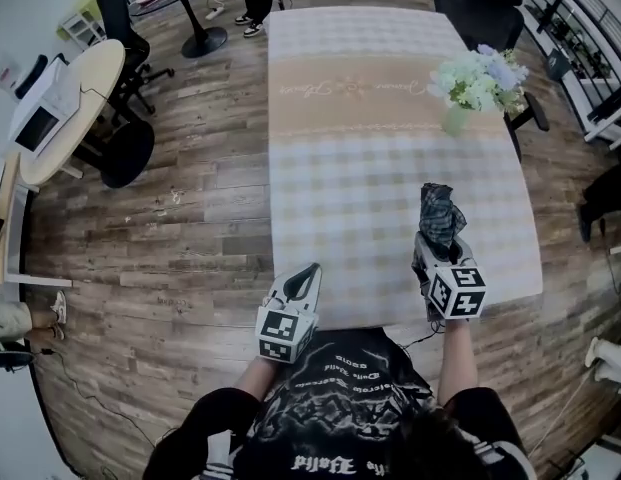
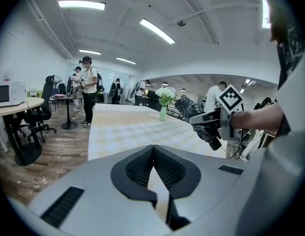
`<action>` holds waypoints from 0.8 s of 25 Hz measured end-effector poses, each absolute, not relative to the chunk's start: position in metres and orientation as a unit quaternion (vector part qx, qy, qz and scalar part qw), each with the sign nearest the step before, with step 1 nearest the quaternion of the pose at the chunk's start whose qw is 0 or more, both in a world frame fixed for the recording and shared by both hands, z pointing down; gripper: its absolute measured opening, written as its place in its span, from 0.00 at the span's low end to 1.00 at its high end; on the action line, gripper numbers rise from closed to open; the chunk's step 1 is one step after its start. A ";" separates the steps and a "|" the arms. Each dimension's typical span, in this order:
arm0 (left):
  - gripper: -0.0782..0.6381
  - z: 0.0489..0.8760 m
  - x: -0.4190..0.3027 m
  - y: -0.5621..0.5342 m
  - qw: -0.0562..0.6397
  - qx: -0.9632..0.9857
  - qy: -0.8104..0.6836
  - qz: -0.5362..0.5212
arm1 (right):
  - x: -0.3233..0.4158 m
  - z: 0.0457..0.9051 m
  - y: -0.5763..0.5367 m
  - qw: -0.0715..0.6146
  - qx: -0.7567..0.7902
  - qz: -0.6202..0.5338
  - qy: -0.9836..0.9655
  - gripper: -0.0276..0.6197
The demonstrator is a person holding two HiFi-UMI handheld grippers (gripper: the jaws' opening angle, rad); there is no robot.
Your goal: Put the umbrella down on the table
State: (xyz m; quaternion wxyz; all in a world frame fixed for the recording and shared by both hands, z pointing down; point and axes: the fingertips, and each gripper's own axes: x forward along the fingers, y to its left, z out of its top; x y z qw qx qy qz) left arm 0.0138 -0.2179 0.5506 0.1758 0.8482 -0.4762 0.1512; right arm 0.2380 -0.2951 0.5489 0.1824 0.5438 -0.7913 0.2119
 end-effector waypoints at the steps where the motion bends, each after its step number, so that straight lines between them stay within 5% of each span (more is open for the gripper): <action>1: 0.14 0.551 0.020 -0.220 0.172 0.846 -0.480 0.154 | 0.241 0.551 -0.303 0.186 0.536 0.211 -0.796 0.36; 20: 0.14 0.557 0.021 -0.231 0.166 0.821 -0.517 0.179 | 0.184 0.584 -0.400 0.287 0.417 0.168 -0.846 0.36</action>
